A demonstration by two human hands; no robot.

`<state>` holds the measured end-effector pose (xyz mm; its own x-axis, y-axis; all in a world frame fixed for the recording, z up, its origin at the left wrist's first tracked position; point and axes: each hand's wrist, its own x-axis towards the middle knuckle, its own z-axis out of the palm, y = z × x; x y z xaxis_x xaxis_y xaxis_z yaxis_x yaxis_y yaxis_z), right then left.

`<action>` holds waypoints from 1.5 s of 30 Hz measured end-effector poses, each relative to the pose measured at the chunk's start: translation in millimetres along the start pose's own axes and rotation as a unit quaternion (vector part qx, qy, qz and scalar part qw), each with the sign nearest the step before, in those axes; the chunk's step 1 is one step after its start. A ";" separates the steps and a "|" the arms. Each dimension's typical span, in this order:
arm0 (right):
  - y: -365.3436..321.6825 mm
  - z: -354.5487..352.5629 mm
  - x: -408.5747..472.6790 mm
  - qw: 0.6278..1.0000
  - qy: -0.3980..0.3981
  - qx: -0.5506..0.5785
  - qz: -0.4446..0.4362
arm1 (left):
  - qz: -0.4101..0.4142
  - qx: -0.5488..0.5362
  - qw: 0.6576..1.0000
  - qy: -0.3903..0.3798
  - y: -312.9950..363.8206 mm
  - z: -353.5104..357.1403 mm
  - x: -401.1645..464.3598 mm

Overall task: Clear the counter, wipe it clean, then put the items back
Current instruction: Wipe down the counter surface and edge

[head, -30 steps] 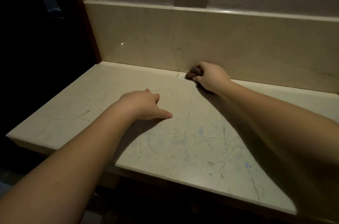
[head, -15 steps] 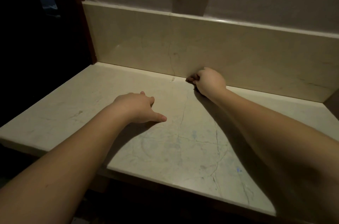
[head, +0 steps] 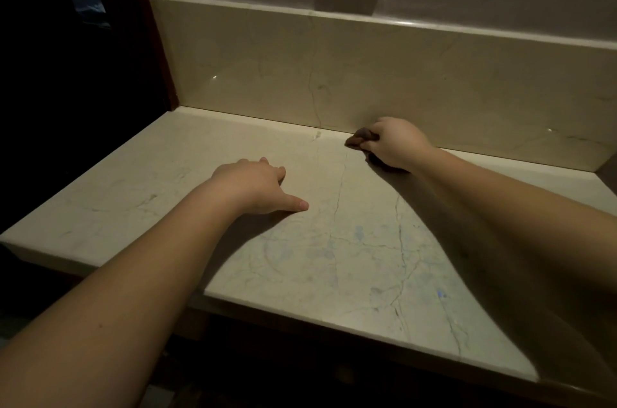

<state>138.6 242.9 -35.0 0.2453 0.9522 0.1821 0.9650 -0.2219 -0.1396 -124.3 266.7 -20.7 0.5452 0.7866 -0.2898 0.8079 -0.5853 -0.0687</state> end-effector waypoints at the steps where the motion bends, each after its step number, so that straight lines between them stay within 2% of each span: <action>1: -1.8 -2.5 -3.7 1.000 -0.016 0.017 -0.003 | -0.001 -0.001 1.000 0.000 0.4 0.1 0.3; 6: 0.5 -10.7 -52.4 0.992 -0.072 0.024 -0.097 | -0.001 0.009 1.000 0.005 0.0 1.3 2.5; 14: -5.0 -7.8 -9.8 0.999 -0.045 0.029 0.005 | -0.001 0.007 1.000 0.006 1.7 0.0 -0.2; 16: -13.3 -8.5 -17.9 0.998 -0.055 0.042 0.001 | -0.003 0.010 1.000 0.006 2.4 0.2 0.3; 19: -24.3 -14.8 -62.6 0.993 -0.081 0.054 -0.063 | -0.003 0.017 1.000 0.011 0.4 3.2 3.9; 22: -28.0 -16.5 -109.3 0.991 -0.061 0.030 -0.118 | 0.004 0.019 1.000 0.015 -1.7 6.0 7.1; 29: -31.0 -9.6 -62.3 0.998 -0.047 0.023 -0.045 | 0.007 0.018 1.000 0.022 -2.7 6.8 7.0; 31: -36.6 -10.6 -72.2 0.997 -0.051 0.035 -0.045 | 0.008 0.023 1.000 0.019 -2.1 7.0 7.0; 37: -42.8 -29.5 -154.3 0.981 -0.117 0.052 -0.146 | 0.017 0.018 1.000 0.013 -2.9 5.4 8.8; 39: -37.4 -30.2 -146.7 0.983 -0.118 0.048 -0.130 | 0.020 0.017 0.999 0.018 -3.6 6.3 8.0; 45: -38.9 -14.3 -89.2 0.997 -0.054 0.032 -0.039 | 0.021 0.004 1.000 0.022 -3.8 4.0 7.7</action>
<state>80.5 163.6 -32.0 0.1551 0.9838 0.0896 0.9719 -0.1357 -0.1921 -124.1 274.2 -26.5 0.5882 0.7689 -0.2506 0.7823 -0.6196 -0.0648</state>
